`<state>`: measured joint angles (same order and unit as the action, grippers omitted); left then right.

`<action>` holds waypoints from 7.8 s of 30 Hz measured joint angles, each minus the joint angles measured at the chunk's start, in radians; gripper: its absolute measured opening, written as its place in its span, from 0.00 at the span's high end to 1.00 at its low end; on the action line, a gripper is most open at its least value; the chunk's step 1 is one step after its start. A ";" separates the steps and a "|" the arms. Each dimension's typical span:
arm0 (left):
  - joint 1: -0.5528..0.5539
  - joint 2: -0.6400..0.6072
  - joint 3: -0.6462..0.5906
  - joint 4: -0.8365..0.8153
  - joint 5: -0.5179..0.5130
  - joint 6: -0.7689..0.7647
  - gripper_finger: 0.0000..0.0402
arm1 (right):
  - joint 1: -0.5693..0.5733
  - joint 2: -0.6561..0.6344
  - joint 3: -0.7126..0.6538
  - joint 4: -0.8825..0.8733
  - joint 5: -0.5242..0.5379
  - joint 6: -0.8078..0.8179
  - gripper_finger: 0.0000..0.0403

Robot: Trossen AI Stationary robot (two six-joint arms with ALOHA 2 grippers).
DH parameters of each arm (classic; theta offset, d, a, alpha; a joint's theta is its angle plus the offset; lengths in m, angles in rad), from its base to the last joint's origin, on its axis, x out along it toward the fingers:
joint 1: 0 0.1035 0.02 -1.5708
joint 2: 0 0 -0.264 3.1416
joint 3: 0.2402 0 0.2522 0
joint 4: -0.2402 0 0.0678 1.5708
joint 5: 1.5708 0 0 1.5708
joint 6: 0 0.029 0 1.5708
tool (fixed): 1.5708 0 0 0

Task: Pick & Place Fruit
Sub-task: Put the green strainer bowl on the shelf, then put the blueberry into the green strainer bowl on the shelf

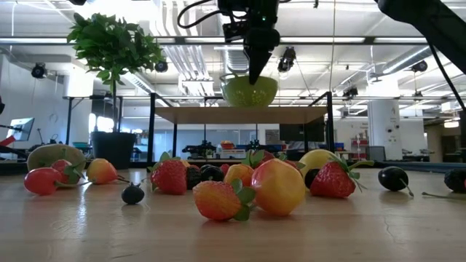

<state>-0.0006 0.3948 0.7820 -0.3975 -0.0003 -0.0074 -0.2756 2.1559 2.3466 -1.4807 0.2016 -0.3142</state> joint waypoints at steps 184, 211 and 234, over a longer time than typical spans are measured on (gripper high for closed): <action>0.000 0.000 0.000 -0.004 0.000 0.000 0.84 | 0.333 -0.633 -1.573 1.081 -0.019 0.767 0.38; 0.000 0.000 0.000 -0.004 0.000 0.000 0.84 | 0.336 -0.583 -1.645 1.211 -0.023 0.841 0.53; 0.000 0.000 0.000 -0.004 0.000 0.000 0.84 | 0.341 -0.586 -1.696 1.272 -0.015 0.890 0.72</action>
<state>-0.0006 0.3950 0.7818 -0.4011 -0.0003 -0.0074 0.0654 1.5703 0.6506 -0.2090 0.1867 0.5758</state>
